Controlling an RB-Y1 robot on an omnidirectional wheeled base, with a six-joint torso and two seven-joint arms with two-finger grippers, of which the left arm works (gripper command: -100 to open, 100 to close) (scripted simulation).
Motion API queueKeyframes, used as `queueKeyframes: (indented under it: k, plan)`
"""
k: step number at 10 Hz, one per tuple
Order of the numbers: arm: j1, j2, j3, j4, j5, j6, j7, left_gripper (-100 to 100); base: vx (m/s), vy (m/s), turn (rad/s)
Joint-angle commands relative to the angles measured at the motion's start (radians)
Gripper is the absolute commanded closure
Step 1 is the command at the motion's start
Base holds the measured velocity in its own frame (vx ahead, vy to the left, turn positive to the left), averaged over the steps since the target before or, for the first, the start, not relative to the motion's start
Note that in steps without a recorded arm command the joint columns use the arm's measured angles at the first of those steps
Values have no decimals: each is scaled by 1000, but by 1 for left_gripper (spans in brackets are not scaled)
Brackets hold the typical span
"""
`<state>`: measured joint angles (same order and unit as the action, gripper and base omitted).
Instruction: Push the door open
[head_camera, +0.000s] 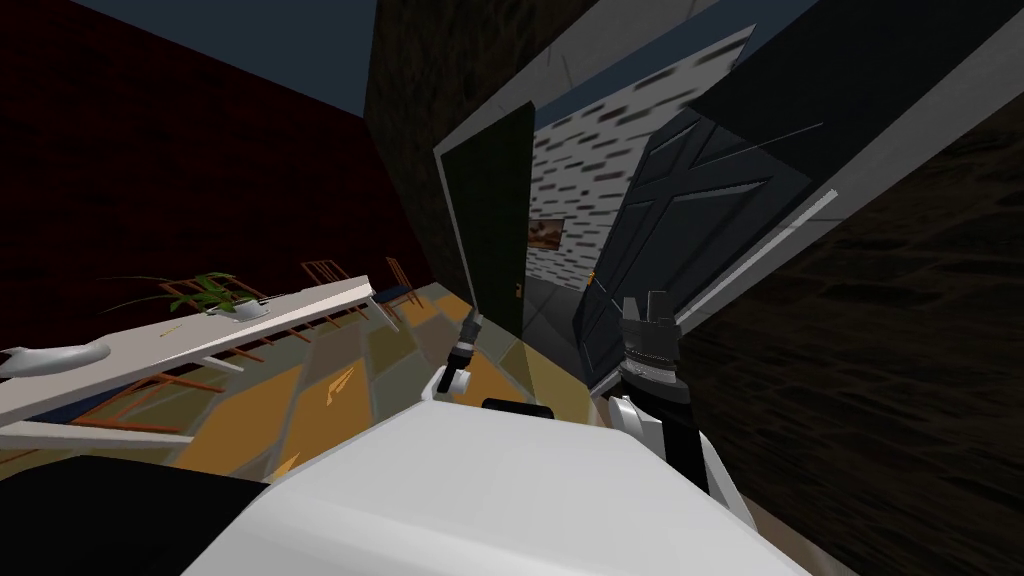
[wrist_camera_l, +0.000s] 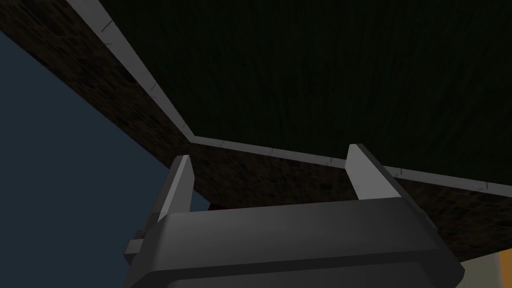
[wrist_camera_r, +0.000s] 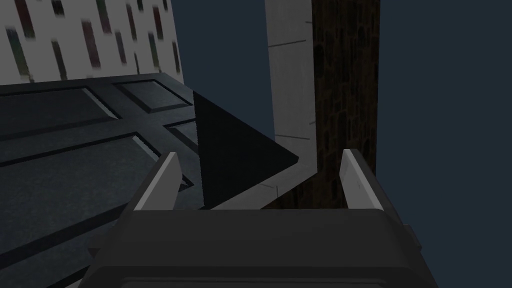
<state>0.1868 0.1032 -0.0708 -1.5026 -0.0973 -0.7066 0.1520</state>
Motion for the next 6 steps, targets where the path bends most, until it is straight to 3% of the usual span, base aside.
queueKeyframes:
  k: [1, 6]
  plan:
    - [-18, 3, -4, 43, 0, -5, 4, -100, 104, 30, -70]
    - [-67, 5, -21, 168, -1, -20, 10, -100, 89, 35, -81]
